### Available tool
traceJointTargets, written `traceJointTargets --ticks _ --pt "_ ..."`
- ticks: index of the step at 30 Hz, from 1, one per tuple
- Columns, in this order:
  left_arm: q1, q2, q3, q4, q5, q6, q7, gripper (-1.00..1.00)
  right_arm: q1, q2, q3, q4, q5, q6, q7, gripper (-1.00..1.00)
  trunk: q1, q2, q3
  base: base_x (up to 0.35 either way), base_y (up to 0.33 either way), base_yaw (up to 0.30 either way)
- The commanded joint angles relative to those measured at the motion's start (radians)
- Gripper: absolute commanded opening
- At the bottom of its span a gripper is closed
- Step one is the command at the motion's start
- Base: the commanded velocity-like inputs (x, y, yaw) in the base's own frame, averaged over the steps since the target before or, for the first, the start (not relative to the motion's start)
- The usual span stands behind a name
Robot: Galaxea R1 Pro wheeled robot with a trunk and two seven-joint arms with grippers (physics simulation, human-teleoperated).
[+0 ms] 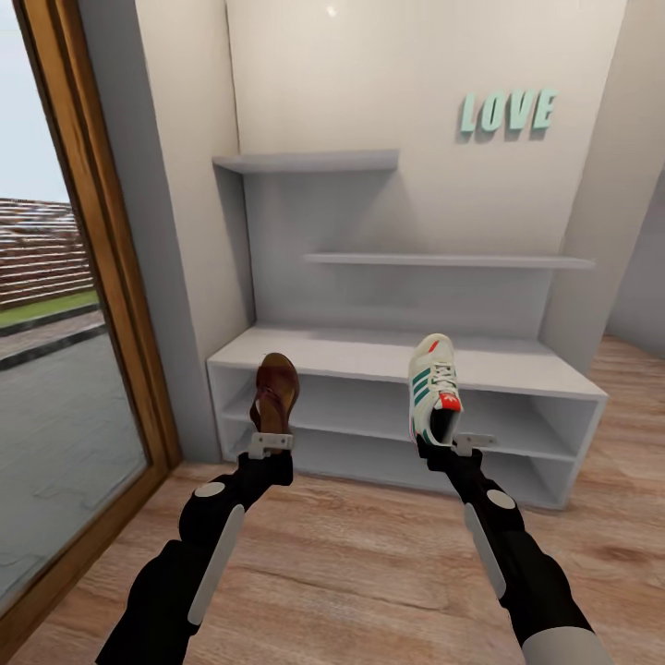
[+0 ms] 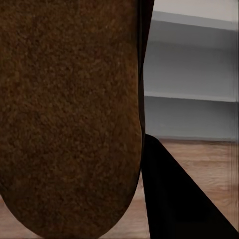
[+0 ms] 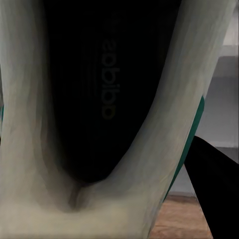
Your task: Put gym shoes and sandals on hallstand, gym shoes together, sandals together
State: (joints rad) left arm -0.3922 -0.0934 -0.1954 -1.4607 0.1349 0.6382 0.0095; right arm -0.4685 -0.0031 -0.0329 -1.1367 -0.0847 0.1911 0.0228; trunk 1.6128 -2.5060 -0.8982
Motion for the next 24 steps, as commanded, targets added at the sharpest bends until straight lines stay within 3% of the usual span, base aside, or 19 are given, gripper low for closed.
traceJointTargets --ticks 1,13,24 --pt "-0.001 0.000 0.001 -0.001 0.003 0.006 -0.002 -1.00 0.000 0.000 -0.001 -0.001 -0.009 0.005 0.001 -1.00 0.000 0.000 -0.001 0.000 0.000 -0.293" --pt "-0.001 -0.002 -0.001 -0.001 0.001 0.006 0.000 -1.00 0.000 0.002 0.000 -0.001 -0.009 0.005 0.002 -1.00 0.000 0.000 -0.001 0.000 0.000 -0.294" --pt "-0.001 0.001 0.006 0.081 -0.001 -0.037 -0.002 -1.00 0.000 0.001 -0.001 -0.002 -0.009 0.004 0.001 -1.00 0.000 0.000 -0.001 0.000 0.000 -0.040"
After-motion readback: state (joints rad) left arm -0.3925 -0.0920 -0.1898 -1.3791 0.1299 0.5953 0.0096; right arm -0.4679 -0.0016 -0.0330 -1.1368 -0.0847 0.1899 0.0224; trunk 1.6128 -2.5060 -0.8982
